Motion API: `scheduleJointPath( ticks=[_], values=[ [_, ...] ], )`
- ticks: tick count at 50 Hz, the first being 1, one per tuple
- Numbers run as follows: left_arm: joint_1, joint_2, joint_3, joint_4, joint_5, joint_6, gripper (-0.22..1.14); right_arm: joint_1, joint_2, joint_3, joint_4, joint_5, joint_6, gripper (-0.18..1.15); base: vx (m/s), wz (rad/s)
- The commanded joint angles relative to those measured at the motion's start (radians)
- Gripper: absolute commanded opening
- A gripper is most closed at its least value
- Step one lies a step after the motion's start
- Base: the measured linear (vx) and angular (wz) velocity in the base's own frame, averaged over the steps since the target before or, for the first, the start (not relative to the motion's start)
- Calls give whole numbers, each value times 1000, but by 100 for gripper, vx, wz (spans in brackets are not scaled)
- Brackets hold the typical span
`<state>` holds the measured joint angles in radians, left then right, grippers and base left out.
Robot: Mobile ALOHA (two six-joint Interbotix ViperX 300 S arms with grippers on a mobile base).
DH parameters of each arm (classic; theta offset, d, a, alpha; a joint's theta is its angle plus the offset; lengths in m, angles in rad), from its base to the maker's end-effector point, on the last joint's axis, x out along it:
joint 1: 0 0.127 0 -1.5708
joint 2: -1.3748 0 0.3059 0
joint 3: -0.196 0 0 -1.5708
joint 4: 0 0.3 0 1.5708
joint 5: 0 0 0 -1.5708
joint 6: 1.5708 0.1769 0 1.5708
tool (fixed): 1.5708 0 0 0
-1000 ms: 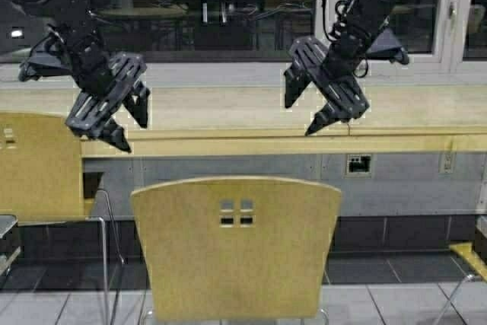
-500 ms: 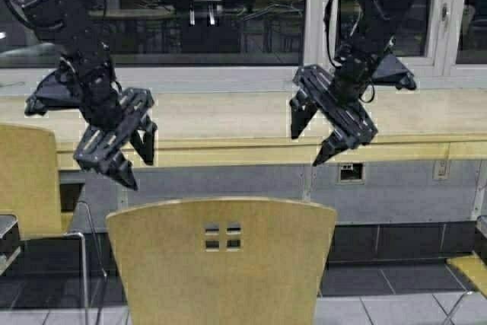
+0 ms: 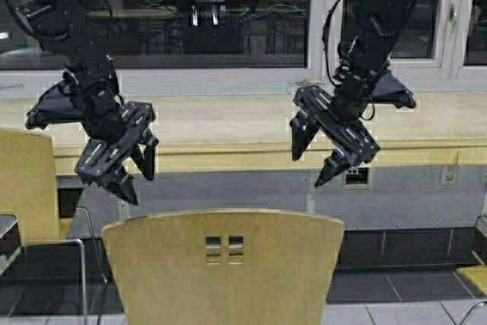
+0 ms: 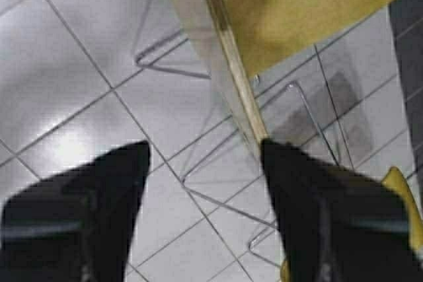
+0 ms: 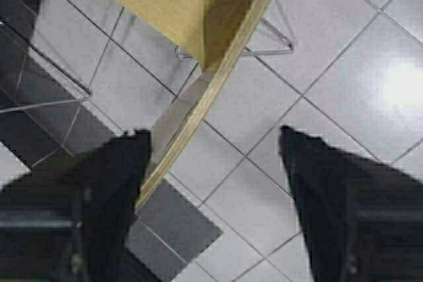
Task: Push the chairs under the table
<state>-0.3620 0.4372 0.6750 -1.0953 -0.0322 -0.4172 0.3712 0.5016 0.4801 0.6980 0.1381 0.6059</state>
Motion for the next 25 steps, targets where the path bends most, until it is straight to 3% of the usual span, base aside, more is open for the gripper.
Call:
scheduleJointPath(
  ticks=[1, 25],
  values=[
    [-3, 9, -31, -3, -8, -2, 88, 2, 5, -35, 2, 0, 2, 93, 3, 1],
    [-3, 158, -166, -3, -40, -3, 88, 3, 164, -146, 2, 11, 25, 93, 2, 0]
  ],
)
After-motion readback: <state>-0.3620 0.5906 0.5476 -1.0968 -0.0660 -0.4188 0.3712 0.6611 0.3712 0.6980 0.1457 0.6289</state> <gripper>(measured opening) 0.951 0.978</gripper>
